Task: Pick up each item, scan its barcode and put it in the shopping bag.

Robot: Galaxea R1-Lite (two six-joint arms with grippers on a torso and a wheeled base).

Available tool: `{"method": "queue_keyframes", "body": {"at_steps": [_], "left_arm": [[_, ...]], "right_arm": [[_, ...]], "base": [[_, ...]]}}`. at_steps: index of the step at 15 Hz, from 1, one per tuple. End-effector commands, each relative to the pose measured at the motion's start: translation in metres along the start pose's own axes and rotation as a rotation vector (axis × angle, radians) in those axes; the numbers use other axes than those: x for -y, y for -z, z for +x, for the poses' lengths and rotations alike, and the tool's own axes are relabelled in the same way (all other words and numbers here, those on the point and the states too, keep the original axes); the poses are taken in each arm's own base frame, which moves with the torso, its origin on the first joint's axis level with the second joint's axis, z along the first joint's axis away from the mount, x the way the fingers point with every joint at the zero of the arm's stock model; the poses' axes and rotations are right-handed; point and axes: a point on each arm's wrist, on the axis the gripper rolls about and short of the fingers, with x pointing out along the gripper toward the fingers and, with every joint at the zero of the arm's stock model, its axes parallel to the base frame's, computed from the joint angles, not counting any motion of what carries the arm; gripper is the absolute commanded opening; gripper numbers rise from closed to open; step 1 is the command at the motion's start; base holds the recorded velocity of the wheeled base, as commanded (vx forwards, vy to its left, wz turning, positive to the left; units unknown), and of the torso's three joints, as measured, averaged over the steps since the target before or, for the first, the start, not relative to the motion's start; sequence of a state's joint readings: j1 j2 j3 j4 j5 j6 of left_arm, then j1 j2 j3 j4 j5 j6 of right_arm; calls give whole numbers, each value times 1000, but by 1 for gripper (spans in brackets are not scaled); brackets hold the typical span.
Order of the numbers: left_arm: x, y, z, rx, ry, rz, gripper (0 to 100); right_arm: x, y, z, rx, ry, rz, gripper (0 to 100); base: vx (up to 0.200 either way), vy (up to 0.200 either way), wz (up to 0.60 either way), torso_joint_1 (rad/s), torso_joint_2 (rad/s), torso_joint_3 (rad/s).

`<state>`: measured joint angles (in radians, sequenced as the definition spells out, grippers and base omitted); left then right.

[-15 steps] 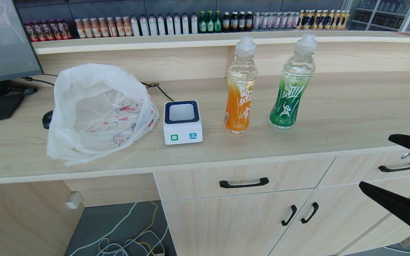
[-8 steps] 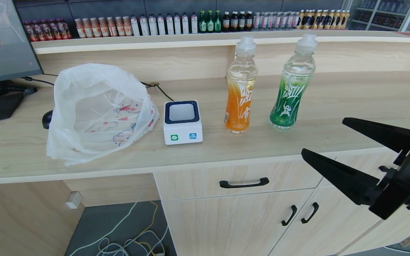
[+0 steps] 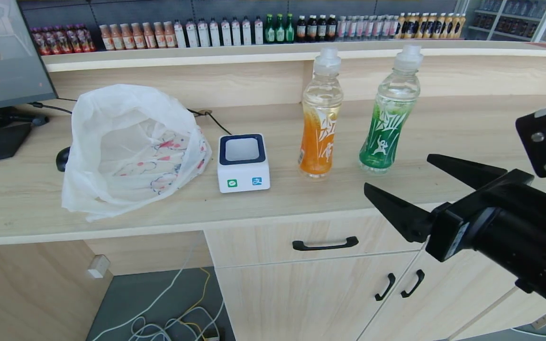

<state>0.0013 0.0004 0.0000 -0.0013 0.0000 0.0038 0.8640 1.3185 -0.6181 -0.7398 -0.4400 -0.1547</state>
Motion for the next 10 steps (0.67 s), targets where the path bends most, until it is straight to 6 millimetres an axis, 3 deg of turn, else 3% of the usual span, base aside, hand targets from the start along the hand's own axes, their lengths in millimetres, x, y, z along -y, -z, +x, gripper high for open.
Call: {"method": "queue_keyframes", "body": {"at_steps": [1, 5, 7, 10], "left_arm": [[0, 0, 0, 1, 0, 1, 100], [0, 0, 0, 1, 0, -1, 100], [0, 0, 0, 1, 0, 1, 100], [0, 0, 0, 1, 0, 1, 100]], "right_arm": [[-9, 8, 21, -23, 23, -14, 100], [-22, 15, 53, 51, 127, 35, 100], [-26, 19, 60, 38, 126, 27, 100], [-23, 17, 80, 51, 156, 33, 100]], "base": [[0, 0, 0, 0, 0, 0], [0, 0, 0, 0, 0, 0], [0, 0, 0, 0, 0, 0], [0, 0, 0, 0, 0, 0]]}}
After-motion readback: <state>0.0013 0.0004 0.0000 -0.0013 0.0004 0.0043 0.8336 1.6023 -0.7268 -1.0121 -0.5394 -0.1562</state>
